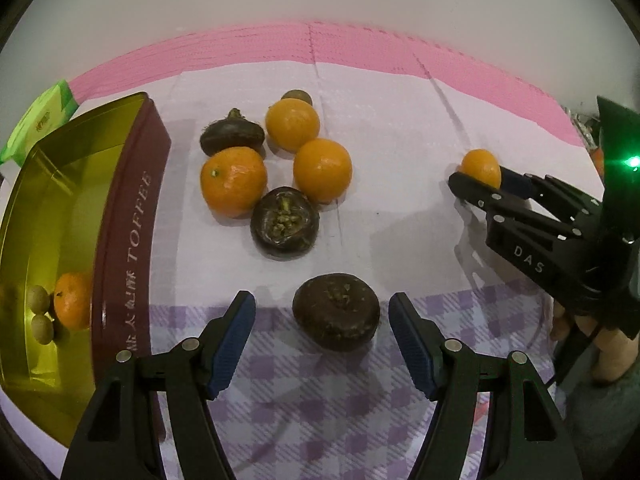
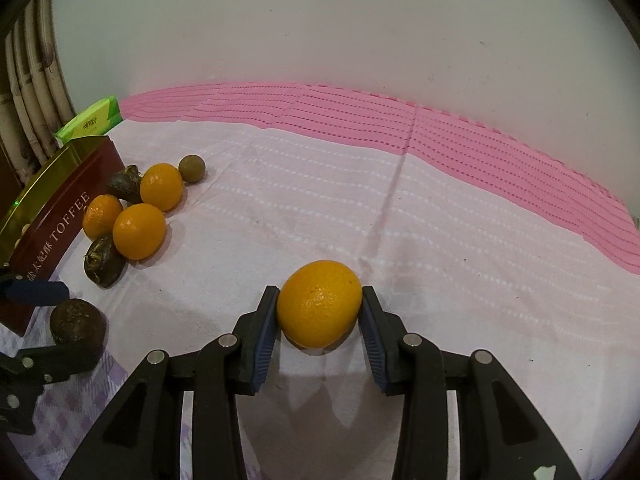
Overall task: Organize fruits
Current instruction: 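Grasp the dark brown round fruit with the left gripper, then carry the brown fruit into the gold tray and open the left gripper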
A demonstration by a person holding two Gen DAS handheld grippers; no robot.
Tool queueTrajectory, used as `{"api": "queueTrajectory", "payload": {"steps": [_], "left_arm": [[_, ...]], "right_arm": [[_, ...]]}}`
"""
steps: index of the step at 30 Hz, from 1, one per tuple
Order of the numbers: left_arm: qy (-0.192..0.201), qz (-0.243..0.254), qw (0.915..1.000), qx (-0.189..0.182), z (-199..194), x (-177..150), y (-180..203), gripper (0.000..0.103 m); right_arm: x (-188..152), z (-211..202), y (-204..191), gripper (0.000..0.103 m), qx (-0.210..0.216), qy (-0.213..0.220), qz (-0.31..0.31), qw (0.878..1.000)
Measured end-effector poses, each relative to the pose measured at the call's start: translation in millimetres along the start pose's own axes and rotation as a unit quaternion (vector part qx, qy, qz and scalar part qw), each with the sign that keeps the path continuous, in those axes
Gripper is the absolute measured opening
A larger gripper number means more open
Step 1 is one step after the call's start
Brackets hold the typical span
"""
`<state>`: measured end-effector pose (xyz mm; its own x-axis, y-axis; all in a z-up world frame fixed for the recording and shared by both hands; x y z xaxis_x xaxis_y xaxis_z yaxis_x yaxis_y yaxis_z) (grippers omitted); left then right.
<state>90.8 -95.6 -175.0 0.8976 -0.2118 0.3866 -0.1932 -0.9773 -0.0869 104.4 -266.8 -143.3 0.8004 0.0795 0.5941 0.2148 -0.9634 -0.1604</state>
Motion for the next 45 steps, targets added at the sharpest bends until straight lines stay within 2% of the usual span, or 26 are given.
{"api": "queueTrajectory", "payload": {"steps": [6,8,16,28,33,39,45], "left_arm": [[0.005,0.003,1.0,0.0,2,0,2,0.054],[0.01,0.008,0.9999,-0.007,1,-1,5,0.044],[0.013,0.012,0.9998,-0.005,-4,-4,5,0.044],[0.041,-0.008,0.9991,0.003,-33,6,-14,0.044],[0.067,-0.023,0.9975,0.005,-56,20,-40,0.044],[0.09,-0.053,0.9937,0.041,-70,33,-94,0.044],[0.088,-0.073,0.9891,0.093,-57,38,-158,0.044]], "right_arm": [[0,0,0,0.038,0.0,0.0,0.0,1.0],[0,0,0,0.038,0.0,0.0,0.0,1.0],[1,0,0,0.038,0.0,-0.001,0.001,1.0],[0,0,0,0.037,-0.001,-0.001,0.0,1.0],[0,0,0,0.037,0.0,-0.001,0.0,1.0],[0,0,1,0.037,0.0,-0.001,0.0,1.0],[0,0,1,0.037,-0.001,-0.002,0.0,1.0]]}}
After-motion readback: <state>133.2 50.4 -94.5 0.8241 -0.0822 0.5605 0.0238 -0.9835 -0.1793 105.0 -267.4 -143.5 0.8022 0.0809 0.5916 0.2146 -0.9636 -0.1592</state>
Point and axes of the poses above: each gripper's, at about its wrist camera, not at the fingertips, and z roughly the way its jaws point, y to its right, x to its top, the point moved 10 cm from there along z, roughly the way its jaws point, and after that the axes turned 12 degrees about x, right-handed, at the moved point
